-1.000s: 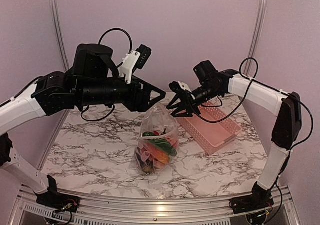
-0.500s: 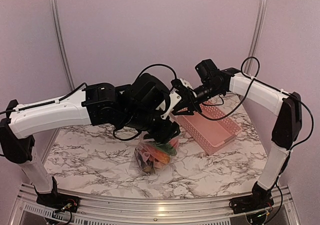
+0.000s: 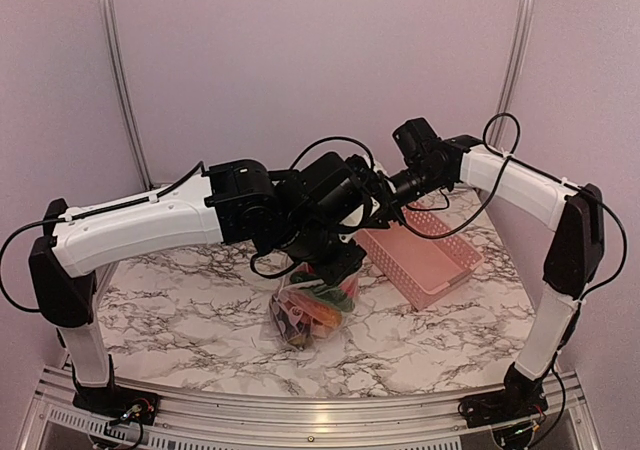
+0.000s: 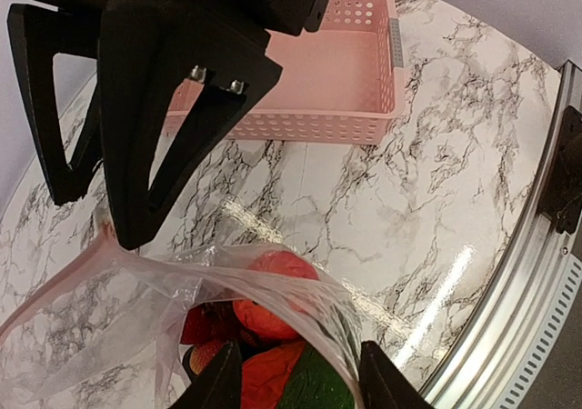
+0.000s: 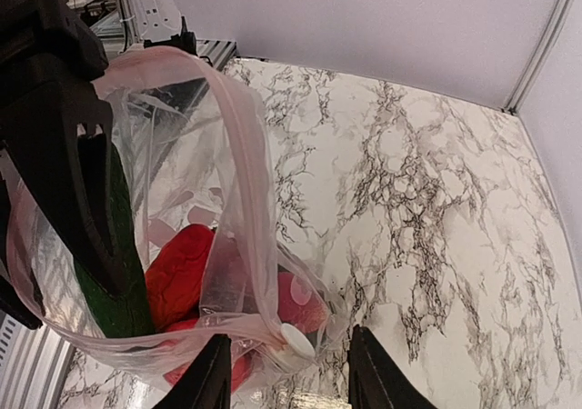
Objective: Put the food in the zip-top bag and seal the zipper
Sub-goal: Pick up the zipper food storage bag at the center of the board.
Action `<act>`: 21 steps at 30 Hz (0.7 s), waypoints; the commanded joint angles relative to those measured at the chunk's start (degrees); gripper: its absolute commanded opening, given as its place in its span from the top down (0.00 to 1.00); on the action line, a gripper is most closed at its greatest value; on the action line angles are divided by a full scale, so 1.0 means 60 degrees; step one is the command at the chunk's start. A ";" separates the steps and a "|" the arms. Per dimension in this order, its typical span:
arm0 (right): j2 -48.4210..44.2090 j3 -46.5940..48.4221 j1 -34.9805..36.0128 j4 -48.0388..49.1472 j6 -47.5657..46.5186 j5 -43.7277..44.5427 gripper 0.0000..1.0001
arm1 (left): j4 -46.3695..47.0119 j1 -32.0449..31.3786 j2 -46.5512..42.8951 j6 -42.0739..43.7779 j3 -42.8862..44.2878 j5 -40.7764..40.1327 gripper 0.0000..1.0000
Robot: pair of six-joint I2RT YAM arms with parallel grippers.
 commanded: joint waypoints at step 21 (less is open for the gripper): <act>-0.0283 -0.0885 -0.1722 -0.0534 0.0192 -0.2794 0.01 | 0.0944 0.0056 -0.2605 0.3108 -0.1764 0.0434 1.00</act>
